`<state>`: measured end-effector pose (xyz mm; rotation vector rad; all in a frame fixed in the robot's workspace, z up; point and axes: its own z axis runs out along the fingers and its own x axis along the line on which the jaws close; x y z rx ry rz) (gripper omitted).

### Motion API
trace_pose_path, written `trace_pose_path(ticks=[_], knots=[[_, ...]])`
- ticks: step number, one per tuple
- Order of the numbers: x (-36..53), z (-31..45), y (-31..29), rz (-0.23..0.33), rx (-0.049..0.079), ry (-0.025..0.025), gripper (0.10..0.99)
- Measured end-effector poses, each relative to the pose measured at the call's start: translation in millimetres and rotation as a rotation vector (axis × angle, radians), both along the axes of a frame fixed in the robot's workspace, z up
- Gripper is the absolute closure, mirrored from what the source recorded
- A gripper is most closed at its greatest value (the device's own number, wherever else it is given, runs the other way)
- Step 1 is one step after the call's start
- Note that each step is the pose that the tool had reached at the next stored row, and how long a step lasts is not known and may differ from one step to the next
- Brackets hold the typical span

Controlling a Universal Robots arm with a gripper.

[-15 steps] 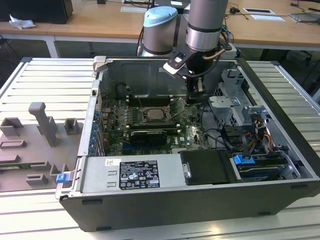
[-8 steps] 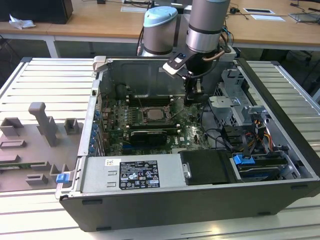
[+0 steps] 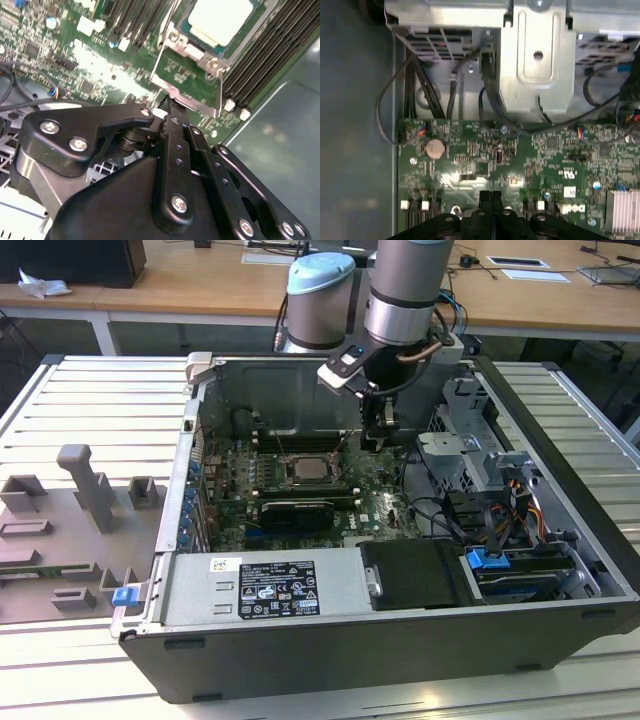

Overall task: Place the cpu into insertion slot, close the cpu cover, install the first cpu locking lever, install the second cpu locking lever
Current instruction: 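Close the cpu cover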

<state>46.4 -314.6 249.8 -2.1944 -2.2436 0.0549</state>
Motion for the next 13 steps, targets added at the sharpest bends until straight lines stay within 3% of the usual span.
trace_pose_path(ticks=[4,7,13], knots=[[-23.2,-2.3,0.0,0.0,0.0,-0.0007,0.98],[-35.7,-3.9,0.0,0.0,0.0,-0.0014,0.98],[-49.6,-12.1,0.0,0.0,0.0,-0.0016,0.98]])
